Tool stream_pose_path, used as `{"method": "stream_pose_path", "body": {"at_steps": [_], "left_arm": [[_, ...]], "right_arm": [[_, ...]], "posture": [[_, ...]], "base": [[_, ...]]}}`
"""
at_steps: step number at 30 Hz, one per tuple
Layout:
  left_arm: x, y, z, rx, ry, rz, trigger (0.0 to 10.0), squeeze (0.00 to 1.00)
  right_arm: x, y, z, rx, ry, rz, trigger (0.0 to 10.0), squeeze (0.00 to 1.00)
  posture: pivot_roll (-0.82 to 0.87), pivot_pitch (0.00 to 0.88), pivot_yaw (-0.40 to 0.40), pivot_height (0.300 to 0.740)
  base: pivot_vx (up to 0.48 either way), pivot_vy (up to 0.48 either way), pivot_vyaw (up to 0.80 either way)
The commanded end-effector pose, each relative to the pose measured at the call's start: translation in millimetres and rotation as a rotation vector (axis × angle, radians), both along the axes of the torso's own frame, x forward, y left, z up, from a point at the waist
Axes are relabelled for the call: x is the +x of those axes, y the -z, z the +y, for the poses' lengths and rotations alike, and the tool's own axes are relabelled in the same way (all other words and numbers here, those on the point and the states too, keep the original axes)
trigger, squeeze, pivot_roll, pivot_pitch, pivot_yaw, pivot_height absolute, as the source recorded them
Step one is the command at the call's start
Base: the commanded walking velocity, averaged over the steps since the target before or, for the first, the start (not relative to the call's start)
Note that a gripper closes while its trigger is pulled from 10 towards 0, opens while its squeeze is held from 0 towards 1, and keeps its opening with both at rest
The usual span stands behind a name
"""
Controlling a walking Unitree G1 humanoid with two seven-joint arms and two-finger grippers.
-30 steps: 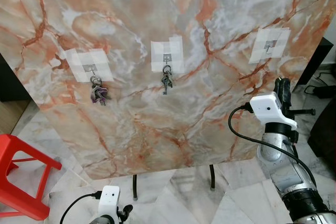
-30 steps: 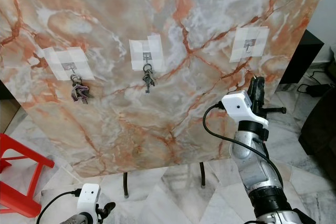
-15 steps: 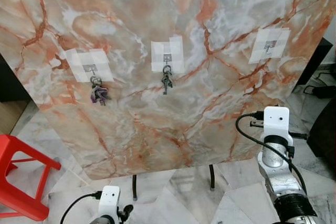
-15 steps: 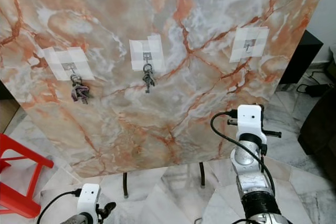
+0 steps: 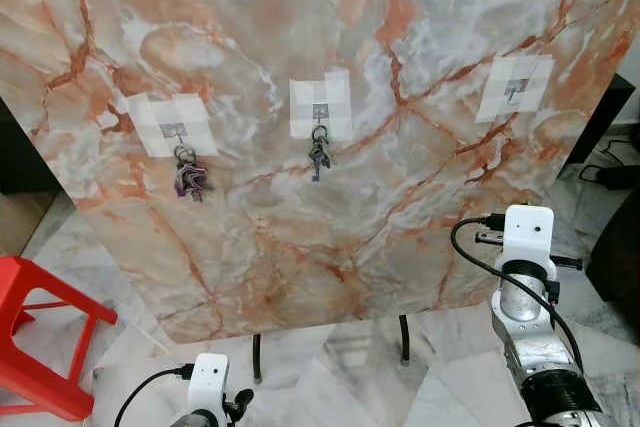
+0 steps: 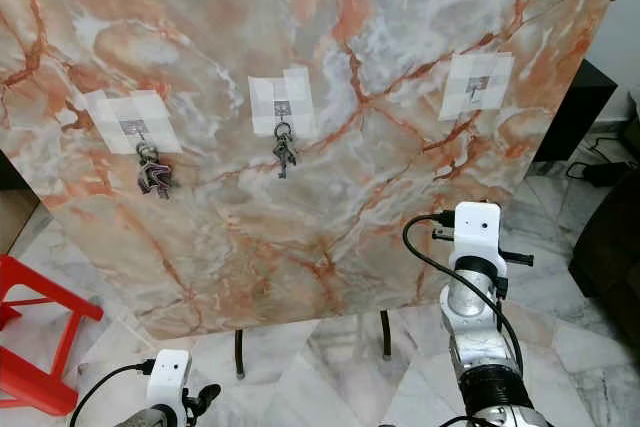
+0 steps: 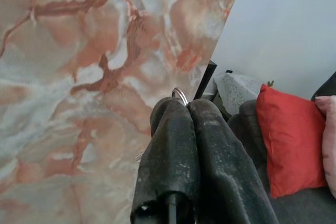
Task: Hang keys on a hook
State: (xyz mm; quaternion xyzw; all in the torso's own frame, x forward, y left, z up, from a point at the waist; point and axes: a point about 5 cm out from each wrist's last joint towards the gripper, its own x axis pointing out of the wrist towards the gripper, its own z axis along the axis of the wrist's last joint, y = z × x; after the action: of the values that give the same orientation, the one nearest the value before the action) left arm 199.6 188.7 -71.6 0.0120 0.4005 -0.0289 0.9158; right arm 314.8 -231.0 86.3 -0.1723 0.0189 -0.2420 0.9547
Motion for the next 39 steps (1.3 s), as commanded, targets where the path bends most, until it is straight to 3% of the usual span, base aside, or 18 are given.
{"method": "stream_pose_path", "body": {"at_steps": [1,12,15,18,28,34,39], "left_arm": [[-3.0,2,2.1,0.019,-0.001,0.035,10.0,0.00],[-7.7,5,7.8,0.088,-0.140,0.062,10.0,0.00],[-7.6,5,7.5,0.087,-0.138,0.061,10.0,0.00],[-7.0,5,6.5,0.076,-0.128,0.050,10.0,0.00],[-7.1,5,5.9,0.071,-0.127,0.055,10.0,0.00],[-6.9,5,5.6,0.067,-0.126,0.054,10.0,0.00],[-6.3,4,5.7,0.066,-0.123,0.052,10.0,0.00]], "right_arm": [[3.4,-6,-2.7,0.011,0.007,-0.028,10.0,0.00],[1.2,-8,-12.1,0.016,0.064,-0.037,10.0,0.00],[-0.4,-5,-14.2,0.039,0.092,-0.031,10.0,0.00],[-9.7,9,-24.4,0.147,0.196,0.012,10.0,0.00],[-20.8,14,-27.8,0.137,0.205,0.021,10.0,0.00],[-16.7,-7,-28.0,-0.041,0.195,-0.038,10.0,0.00],[-1.4,-35,-20.5,-0.213,0.120,-0.119,10.0,0.00]], "posture": [[-0.14,0.028,0.009,0.740],[-0.14,0.037,0.007,0.740],[-0.14,0.037,0.007,0.740],[-0.14,0.037,0.007,0.740],[-0.15,0.041,0.004,0.740],[-0.14,0.038,0.004,0.740],[-0.15,0.035,0.006,0.740]], "base": [[0.289,0.000,0.00],[0.295,0.000,0.00],[0.314,0.000,0.00],[0.187,0.000,0.00],[0.000,0.000,0.00],[0.000,0.000,0.00],[0.000,0.000,0.00]]}}
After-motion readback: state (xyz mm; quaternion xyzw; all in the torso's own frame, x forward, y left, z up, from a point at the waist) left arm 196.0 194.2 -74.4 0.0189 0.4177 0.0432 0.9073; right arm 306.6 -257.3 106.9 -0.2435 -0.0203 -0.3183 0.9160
